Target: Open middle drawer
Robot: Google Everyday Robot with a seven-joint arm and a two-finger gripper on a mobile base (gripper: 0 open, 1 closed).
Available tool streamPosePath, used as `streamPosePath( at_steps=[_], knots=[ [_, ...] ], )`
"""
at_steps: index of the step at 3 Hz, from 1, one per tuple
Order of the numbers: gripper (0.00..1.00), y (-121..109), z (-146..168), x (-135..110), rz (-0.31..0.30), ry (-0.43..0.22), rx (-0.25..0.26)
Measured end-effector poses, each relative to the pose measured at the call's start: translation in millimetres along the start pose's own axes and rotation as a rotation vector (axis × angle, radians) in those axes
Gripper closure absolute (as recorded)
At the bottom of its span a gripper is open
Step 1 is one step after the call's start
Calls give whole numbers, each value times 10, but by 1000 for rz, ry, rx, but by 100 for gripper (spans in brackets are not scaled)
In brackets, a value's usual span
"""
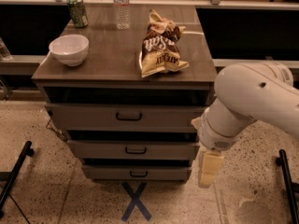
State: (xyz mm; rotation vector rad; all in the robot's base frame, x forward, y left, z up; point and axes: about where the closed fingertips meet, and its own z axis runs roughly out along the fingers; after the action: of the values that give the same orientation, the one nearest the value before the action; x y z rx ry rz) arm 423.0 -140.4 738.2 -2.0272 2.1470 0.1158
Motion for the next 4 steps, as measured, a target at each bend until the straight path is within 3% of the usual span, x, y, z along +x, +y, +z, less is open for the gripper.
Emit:
streamPosePath(
  at_steps=[1, 2, 4],
  knots=[
    [0, 36, 52, 15, 2, 0, -4],
    [0, 97, 205, 20, -14, -27, -62],
    [0, 326, 931, -35, -84, -136, -78]
  ],
)
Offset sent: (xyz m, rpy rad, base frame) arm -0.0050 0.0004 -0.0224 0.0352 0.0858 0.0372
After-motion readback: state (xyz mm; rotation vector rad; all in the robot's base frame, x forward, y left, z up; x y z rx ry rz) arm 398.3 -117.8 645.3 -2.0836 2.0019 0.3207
